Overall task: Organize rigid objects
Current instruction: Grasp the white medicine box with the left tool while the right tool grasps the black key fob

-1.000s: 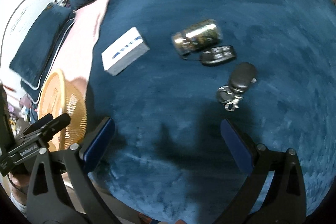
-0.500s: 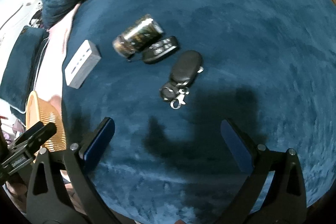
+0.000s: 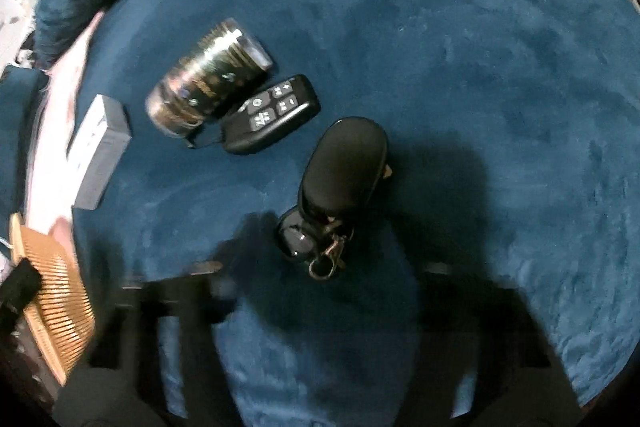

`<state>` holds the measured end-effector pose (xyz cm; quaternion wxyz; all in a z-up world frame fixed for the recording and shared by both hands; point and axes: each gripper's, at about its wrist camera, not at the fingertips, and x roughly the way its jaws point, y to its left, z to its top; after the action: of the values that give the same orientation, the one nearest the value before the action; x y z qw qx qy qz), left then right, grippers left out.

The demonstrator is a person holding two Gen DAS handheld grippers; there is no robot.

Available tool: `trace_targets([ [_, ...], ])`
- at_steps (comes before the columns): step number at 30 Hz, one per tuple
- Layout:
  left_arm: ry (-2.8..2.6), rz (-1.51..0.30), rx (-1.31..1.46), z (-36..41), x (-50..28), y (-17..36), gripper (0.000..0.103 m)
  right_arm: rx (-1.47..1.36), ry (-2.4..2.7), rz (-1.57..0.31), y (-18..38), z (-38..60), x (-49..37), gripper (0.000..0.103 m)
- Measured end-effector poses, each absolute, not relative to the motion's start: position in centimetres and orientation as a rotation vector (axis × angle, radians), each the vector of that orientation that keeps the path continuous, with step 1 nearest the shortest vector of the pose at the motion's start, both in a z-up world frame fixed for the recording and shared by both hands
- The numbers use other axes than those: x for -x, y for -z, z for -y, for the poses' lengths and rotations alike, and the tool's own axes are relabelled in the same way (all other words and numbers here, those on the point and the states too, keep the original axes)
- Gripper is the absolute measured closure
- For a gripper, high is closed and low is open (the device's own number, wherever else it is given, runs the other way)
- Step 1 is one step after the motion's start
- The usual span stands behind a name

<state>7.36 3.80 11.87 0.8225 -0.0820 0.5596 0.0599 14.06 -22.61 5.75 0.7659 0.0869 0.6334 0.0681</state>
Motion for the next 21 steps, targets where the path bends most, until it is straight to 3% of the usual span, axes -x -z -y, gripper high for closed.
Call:
trace_targets([
  [3,-0.113,-1.200,0.151,-4.6,-9.3,-11.6,0.001,-0.167,-0.227,-1.336,-6.9,21.8,-13.6,0.085],
  [18,0.061,-1.341,-0.088,-3.9,-18.4,-6.0,0.002,-0.183,-0.304,-1.388,-6.5,20.1,-13.5,0.086],
  [20,0.062,-1.354,-0.082,-3.7,-18.5,-5.6,0.010,-0.166,-0.300,-1.389,-6.5,19.8,-13.5,0.086],
  [21,0.031,-1.331,-0.103,-3.7,-18.2,-6.0,0.033,-0.161,-0.298,-1.389,-6.5,19.7,-13.6,0.086],
])
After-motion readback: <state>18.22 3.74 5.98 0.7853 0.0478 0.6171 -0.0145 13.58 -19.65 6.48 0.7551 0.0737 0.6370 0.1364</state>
